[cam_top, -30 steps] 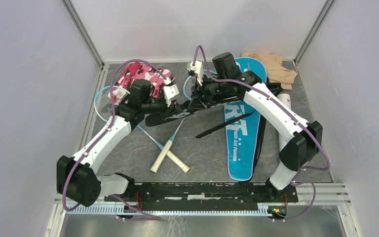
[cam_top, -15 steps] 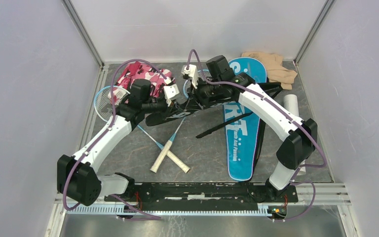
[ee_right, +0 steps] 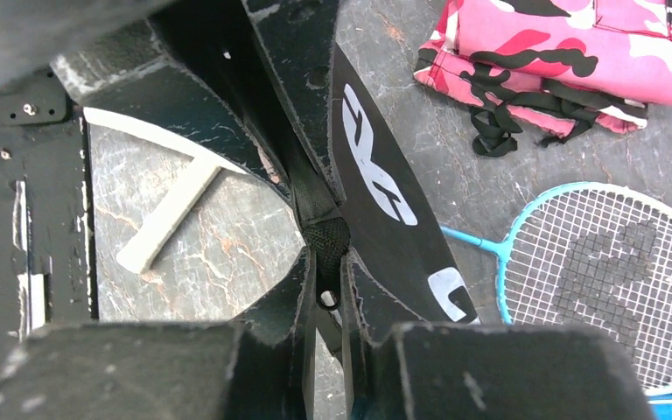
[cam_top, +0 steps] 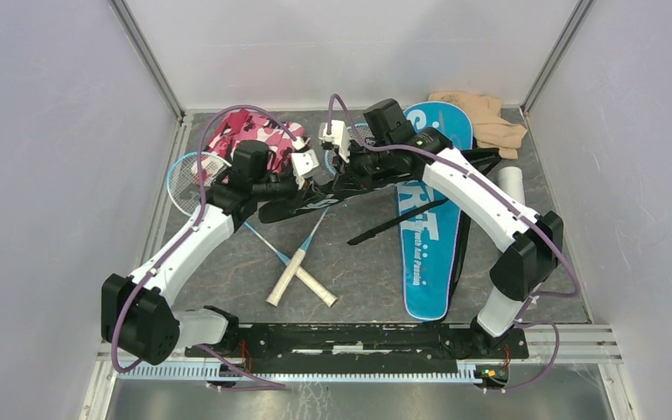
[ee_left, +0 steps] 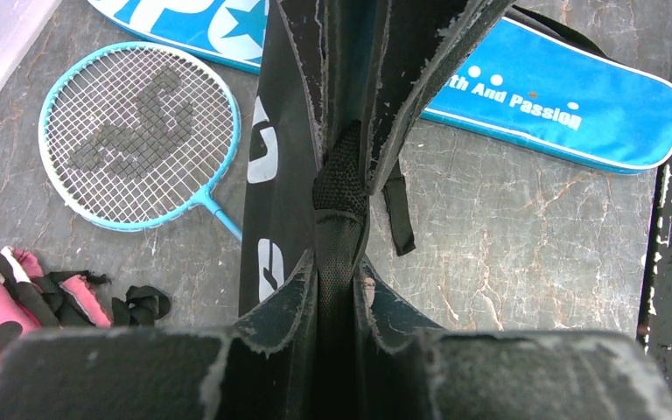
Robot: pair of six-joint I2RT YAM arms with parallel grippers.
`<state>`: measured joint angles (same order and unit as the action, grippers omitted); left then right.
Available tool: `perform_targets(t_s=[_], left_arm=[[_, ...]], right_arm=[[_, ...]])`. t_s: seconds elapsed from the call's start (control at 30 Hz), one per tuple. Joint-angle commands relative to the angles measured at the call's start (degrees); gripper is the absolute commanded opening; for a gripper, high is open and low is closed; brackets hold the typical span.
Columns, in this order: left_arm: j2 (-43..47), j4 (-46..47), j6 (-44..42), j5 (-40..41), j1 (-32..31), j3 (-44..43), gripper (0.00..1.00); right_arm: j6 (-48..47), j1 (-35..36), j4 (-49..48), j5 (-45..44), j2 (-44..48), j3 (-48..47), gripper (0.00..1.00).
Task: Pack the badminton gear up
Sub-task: Zip the racket bag at the center of the board.
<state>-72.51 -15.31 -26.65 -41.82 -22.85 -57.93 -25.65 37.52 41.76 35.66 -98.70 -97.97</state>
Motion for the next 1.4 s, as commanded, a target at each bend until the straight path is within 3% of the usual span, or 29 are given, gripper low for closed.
perform_targets(t_s=[0.0,0.43,0.93,1.37], left_arm=[[0.8,0.6,0.6,-1.1,0.2,-1.0,0.02],[1.7,-0.9,-2.9,-0.7,1.7,-0.4,0.02],[0.7,-7.0,-9.3,-1.3,3.1,-4.5,0.02],[-1.4,-18.1,-20.7,-6.6,14.2,-12.3,0.02]], right_arm=[[-7.5,-0.8,5.0,-3.5,1.6,-2.5,0.10],[-18.2,-5.8,12.0,-2.9,2.9,-2.0,0.00],[-24.1,-10.4,14.5,-5.5,6.5,2.4,0.00],[-28.0,-15.2,14.7,-9.7,8.9,4.9,0.00]])
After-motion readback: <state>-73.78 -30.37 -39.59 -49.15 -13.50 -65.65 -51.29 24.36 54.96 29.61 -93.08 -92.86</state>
